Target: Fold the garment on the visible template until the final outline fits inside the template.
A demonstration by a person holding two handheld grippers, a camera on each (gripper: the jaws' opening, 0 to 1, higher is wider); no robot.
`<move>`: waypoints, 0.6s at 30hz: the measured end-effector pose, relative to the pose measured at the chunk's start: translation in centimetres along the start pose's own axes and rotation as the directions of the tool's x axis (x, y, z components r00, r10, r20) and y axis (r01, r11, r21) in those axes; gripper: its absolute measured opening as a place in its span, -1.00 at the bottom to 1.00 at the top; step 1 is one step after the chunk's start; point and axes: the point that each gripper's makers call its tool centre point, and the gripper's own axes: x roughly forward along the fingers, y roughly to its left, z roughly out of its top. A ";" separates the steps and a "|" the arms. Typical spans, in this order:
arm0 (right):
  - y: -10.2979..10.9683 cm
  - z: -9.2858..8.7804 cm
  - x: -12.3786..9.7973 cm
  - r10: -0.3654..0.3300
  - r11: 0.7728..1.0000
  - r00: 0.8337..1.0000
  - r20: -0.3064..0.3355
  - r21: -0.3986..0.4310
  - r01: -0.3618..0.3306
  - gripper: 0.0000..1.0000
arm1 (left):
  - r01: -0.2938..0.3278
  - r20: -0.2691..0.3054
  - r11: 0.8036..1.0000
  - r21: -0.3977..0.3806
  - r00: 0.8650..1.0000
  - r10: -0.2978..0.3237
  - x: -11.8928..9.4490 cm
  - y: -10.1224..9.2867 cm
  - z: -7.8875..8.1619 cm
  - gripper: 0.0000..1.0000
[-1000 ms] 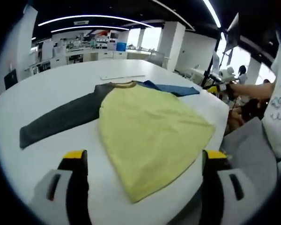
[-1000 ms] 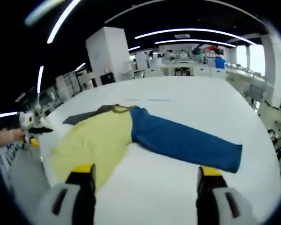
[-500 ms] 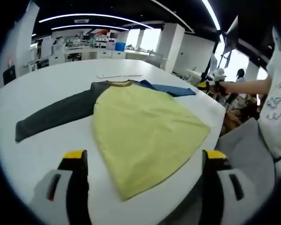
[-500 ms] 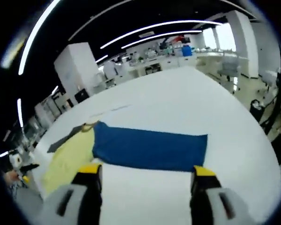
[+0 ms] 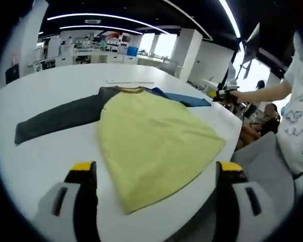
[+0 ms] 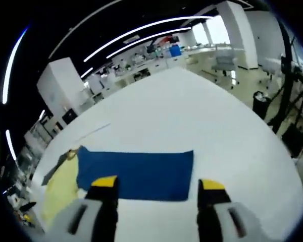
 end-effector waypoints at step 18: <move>-1.6 -1.6 1.3 -0.038 0.999 0.998 -0.059 -0.007 0.037 -0.30 | -0.033 0.018 0.999 -0.024 0.999 0.034 -0.9 0.5 0.1 0.86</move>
